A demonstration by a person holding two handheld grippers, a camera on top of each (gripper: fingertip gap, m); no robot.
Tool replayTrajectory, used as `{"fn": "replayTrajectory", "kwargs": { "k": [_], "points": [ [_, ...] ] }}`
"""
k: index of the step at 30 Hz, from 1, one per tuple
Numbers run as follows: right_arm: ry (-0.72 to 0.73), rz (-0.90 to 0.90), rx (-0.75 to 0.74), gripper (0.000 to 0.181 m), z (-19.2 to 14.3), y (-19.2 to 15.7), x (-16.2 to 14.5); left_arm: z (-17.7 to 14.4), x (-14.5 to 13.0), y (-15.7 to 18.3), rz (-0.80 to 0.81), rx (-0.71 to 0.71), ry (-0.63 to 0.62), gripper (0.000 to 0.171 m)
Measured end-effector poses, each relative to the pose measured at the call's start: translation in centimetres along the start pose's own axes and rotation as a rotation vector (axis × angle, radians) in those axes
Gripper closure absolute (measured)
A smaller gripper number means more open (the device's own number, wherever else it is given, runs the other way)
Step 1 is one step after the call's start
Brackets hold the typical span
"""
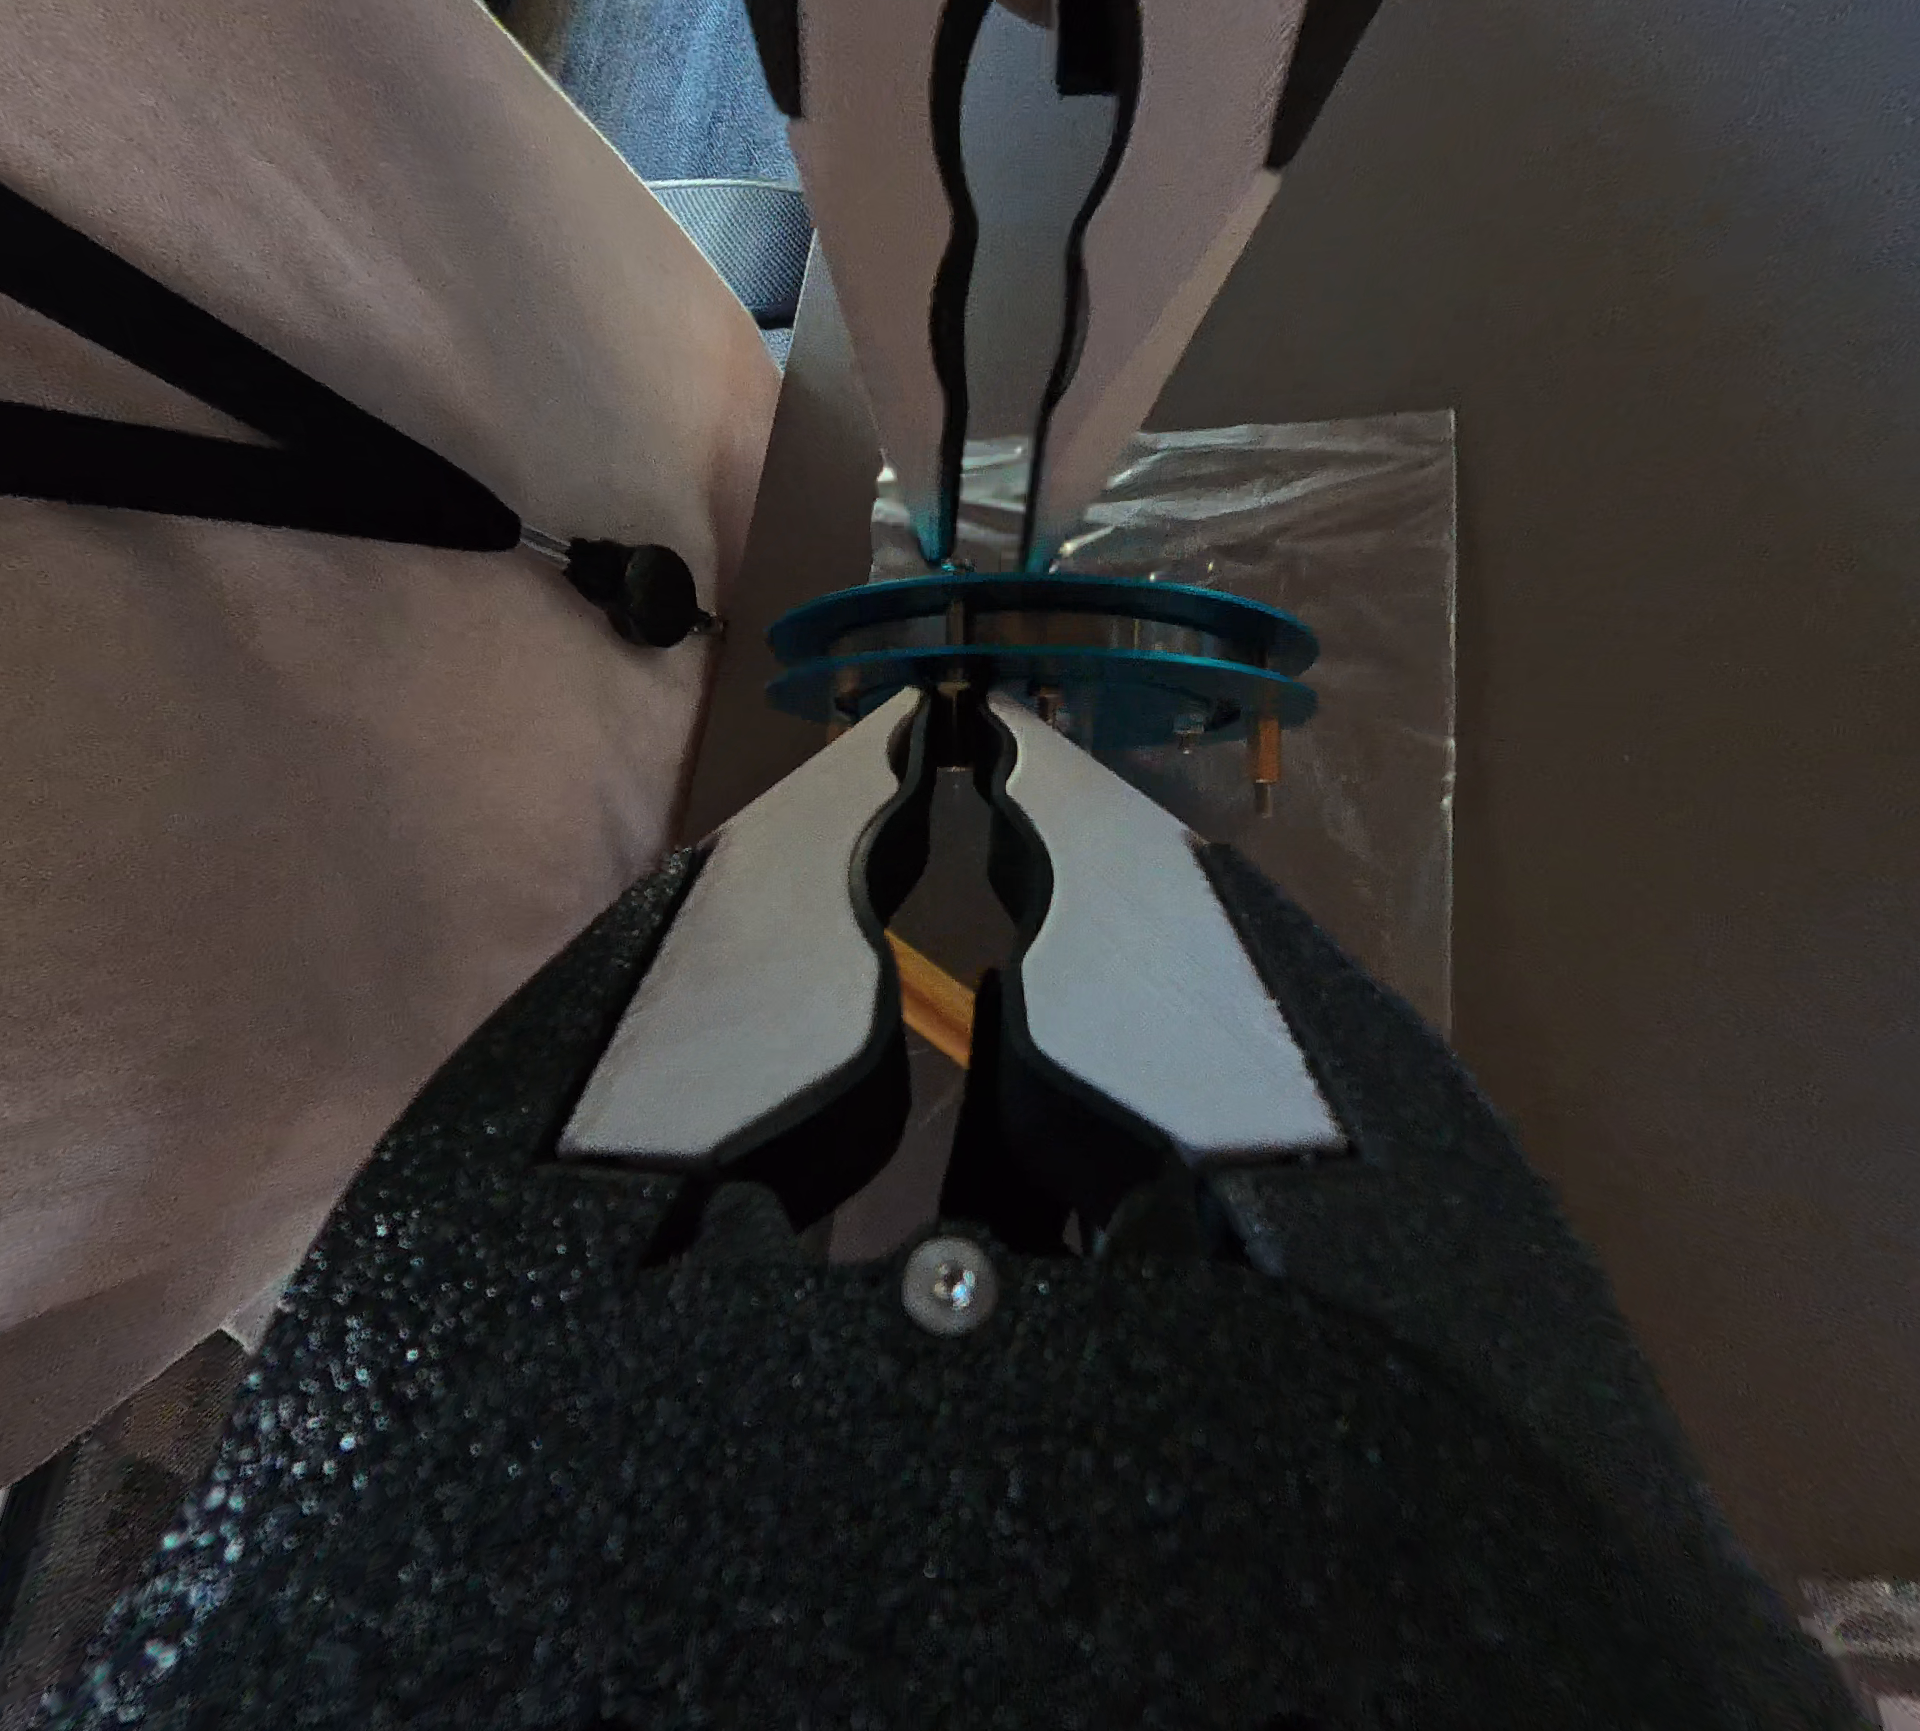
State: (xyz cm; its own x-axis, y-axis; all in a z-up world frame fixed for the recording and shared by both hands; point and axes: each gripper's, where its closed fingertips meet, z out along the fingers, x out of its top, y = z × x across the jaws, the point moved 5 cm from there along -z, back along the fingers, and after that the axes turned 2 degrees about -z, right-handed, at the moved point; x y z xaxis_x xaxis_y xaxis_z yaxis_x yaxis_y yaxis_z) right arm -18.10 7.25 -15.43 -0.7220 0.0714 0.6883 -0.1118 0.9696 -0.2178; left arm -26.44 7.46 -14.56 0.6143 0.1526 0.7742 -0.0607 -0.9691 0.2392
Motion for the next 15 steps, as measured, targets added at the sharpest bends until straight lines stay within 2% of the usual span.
{"fn": "replayTrajectory", "kwargs": {
  "k": [5, 10, 12, 15],
  "points": [
    [-0.019, 0.013, 0.031, 0.178, 0.7, 0.4, 1.1, -2.3, -1.2, -0.3, -0.124, 0.023, 0.123, 0.155],
    [-0.012, 0.041, 0.022, 0.178, 1.2, 1.0, 2.2, -4.0, -2.1, 0.5, -0.151, 0.141, 0.298, 0.149],
    [-0.033, 0.034, -0.003, 0.177, 2.1, 1.2, 3.2, -4.0, -3.1, 0.7, -0.158, 0.221, 0.321, 0.149],
    [-0.091, 0.005, -0.034, 0.177, 3.6, 1.0, 4.4, -3.7, -5.3, 1.4, -0.209, 0.267, 0.338, 0.151]
  ]
}}
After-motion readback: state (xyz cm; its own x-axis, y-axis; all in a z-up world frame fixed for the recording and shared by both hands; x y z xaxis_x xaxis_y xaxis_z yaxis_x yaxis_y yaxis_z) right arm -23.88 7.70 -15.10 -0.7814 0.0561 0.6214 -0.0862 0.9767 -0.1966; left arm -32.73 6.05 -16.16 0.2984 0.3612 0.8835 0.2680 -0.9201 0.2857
